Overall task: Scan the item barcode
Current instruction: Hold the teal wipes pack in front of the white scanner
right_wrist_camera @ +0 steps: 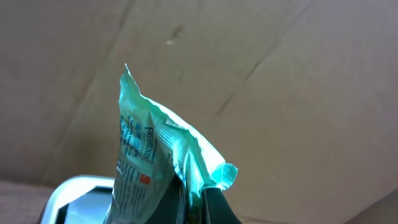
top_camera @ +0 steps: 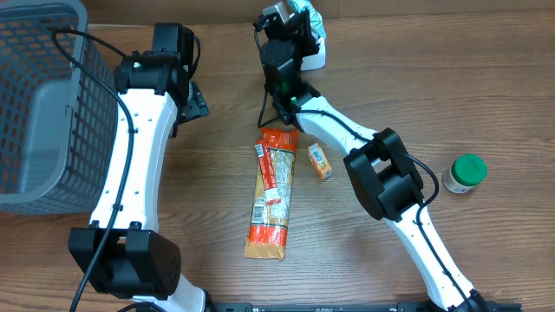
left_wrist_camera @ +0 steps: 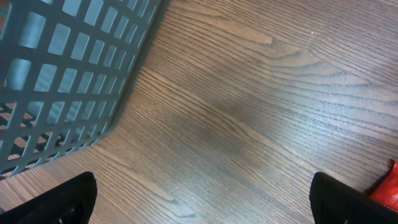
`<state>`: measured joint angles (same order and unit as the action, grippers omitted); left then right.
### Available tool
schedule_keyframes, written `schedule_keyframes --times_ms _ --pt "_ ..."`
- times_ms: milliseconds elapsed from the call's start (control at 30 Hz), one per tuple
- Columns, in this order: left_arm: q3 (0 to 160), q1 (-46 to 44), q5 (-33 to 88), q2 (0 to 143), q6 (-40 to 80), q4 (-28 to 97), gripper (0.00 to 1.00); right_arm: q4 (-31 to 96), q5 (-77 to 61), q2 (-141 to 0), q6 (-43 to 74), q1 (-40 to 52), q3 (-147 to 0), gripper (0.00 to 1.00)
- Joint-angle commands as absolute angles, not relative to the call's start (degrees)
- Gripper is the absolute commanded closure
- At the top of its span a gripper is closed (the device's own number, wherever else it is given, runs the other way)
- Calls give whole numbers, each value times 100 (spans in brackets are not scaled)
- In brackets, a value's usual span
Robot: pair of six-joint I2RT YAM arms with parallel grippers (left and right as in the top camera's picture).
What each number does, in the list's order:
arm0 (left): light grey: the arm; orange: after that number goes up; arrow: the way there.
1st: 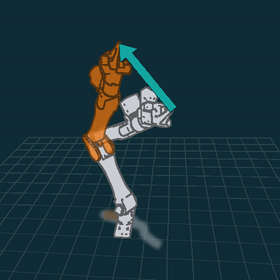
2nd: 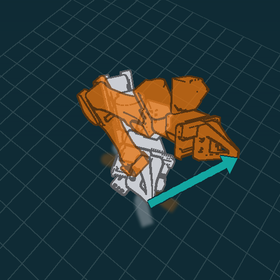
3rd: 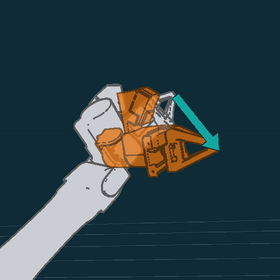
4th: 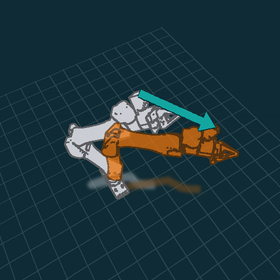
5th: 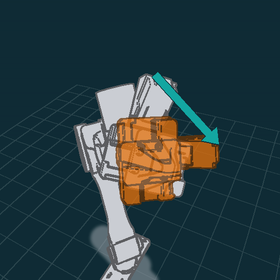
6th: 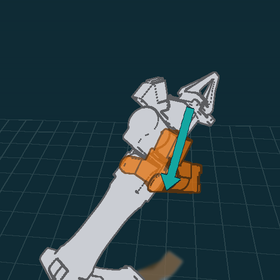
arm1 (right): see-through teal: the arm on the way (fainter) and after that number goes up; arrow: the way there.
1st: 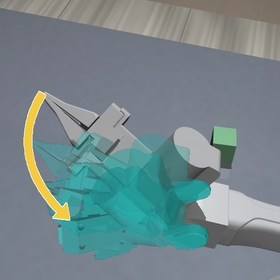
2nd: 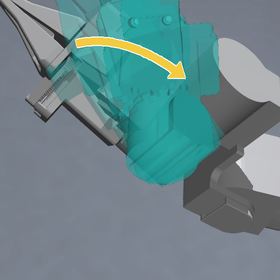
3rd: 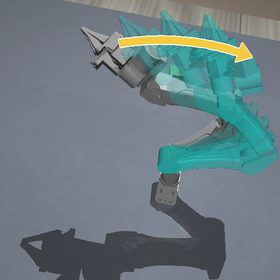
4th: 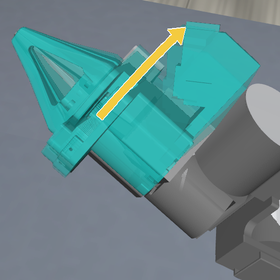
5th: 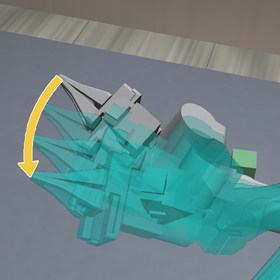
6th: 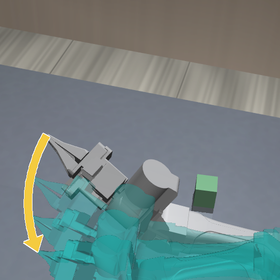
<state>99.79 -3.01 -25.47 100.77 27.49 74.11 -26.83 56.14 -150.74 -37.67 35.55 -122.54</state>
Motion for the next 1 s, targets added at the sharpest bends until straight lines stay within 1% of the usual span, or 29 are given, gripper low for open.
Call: schedule_keyframes --times_ms 0,100,333,400,967 --pt "10051 -340 -2541 10038 2766 7406 0 -3258 5548 -15028 -3758 3465 -12307 96" --pt "10051 -340 -2541 10038 2766 7406 0 -3218 5382 -15028 -3691 3465 -12307 96" --pt "10051 -340 -2541 10038 2766 7406 0 -2366 5391 -15028 -2290 3437 -12307 96" --pt "10051 -340 -2541 10038 2766 7406 0 -2294 5393 -15028 -2102 3435 -12307 96" --pt "10051 -340 -2541 10038 2766 7406 0 -2018 5398 -15028 -1900 3409 -12307 96"
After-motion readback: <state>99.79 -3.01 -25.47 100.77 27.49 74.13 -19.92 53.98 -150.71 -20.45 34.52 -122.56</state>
